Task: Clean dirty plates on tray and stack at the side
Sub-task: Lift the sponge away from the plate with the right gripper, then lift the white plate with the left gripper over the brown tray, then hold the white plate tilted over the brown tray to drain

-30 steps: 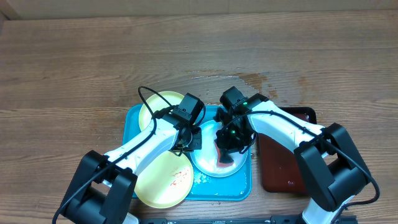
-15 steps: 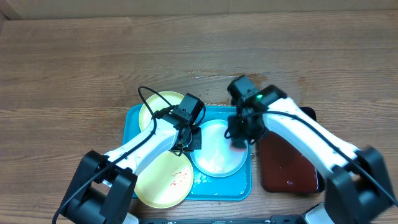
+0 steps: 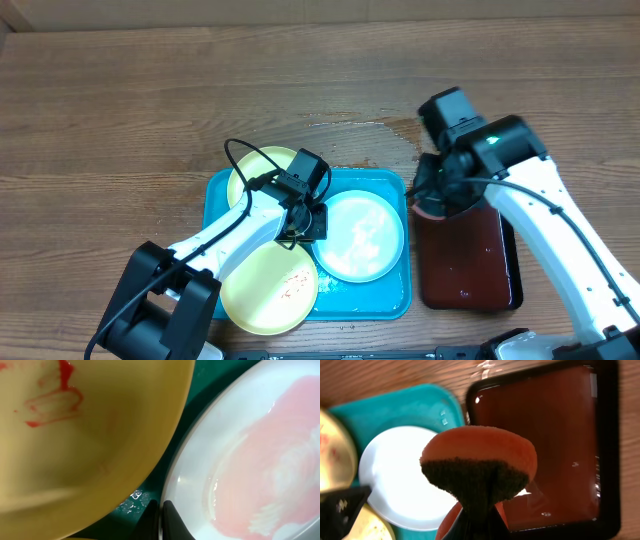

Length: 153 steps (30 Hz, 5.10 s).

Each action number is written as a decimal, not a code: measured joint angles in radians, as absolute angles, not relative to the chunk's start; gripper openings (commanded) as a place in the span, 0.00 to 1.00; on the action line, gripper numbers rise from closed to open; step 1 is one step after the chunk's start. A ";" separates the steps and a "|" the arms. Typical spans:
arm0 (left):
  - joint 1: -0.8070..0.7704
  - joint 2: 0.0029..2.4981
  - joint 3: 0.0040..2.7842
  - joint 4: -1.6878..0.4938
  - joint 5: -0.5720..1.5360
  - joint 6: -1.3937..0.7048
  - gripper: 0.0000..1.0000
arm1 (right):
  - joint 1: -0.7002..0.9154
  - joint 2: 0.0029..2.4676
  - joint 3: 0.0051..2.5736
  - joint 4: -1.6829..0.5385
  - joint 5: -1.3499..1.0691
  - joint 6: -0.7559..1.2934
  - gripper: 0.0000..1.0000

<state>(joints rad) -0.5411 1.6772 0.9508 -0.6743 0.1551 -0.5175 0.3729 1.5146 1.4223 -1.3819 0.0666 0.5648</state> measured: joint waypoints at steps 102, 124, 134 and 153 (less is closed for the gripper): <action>-1.384 1.856 1.737 -0.793 -1.079 0.019 0.04 | -0.530 1.516 1.938 -1.523 -0.285 0.377 0.04; -1.380 1.856 1.737 -0.760 -1.150 0.113 0.04 | -0.530 1.516 1.938 -1.536 -0.308 0.365 0.04; -1.320 1.858 1.737 -0.715 -1.165 0.161 0.04 | -0.530 1.516 1.938 -1.541 -0.310 0.356 0.04; -1.320 1.864 1.737 -0.709 -1.167 0.162 0.04 | -0.530 1.516 1.938 -1.542 -0.311 0.354 0.04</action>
<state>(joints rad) -1.3205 1.8641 1.7374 -0.7090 -1.1671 0.1616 -0.5304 1.5158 1.9377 -1.5421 -0.3107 0.3538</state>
